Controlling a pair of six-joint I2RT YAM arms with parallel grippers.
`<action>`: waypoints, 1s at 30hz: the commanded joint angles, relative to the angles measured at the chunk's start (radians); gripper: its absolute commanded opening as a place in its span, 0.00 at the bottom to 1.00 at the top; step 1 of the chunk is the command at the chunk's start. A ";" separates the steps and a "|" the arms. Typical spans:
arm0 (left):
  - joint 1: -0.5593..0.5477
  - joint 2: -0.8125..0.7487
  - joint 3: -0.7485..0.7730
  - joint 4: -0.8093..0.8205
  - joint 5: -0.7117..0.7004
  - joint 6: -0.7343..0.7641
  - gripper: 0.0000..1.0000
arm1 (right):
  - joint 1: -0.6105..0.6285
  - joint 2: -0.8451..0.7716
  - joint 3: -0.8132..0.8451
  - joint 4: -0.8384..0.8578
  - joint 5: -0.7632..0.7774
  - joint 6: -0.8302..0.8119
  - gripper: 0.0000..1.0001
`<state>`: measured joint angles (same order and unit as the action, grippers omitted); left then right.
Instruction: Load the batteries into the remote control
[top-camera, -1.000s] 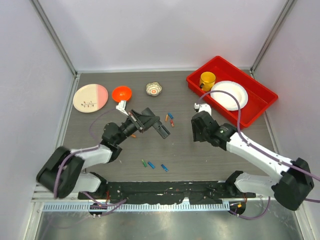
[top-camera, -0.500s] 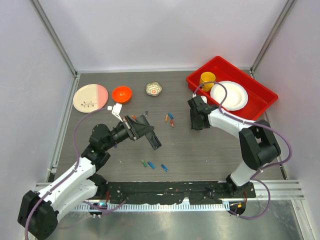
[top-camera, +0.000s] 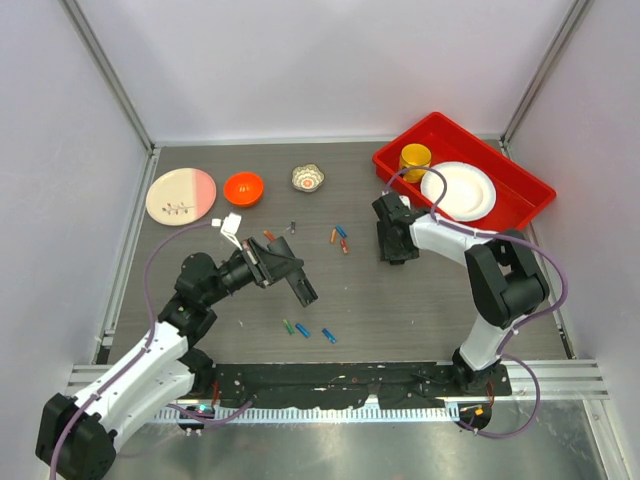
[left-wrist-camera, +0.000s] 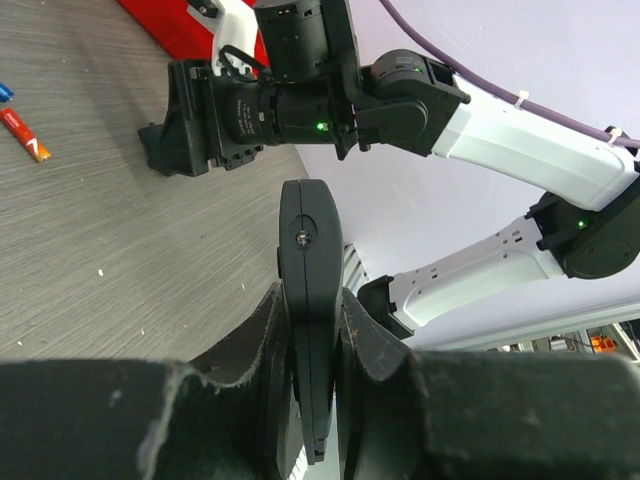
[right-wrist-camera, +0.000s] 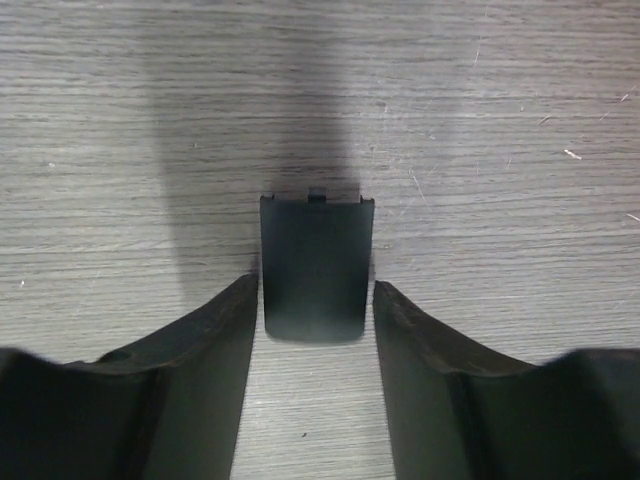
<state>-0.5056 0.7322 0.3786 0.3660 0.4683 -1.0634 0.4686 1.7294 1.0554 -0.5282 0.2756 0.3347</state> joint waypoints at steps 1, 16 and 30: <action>0.004 -0.019 0.005 -0.025 -0.008 0.016 0.00 | -0.005 -0.008 0.000 0.010 -0.003 0.000 0.60; 0.022 -0.195 -0.026 -0.117 -0.224 -0.027 0.00 | 0.247 -0.327 -0.101 0.307 -0.034 -0.057 0.73; 0.153 -0.223 -0.101 -0.027 -0.074 -0.113 0.00 | 0.332 0.140 0.217 0.498 0.054 0.101 0.65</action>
<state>-0.3656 0.5255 0.3054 0.2508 0.3496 -1.1431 0.8009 1.7359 1.0725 -0.0685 0.2405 0.3527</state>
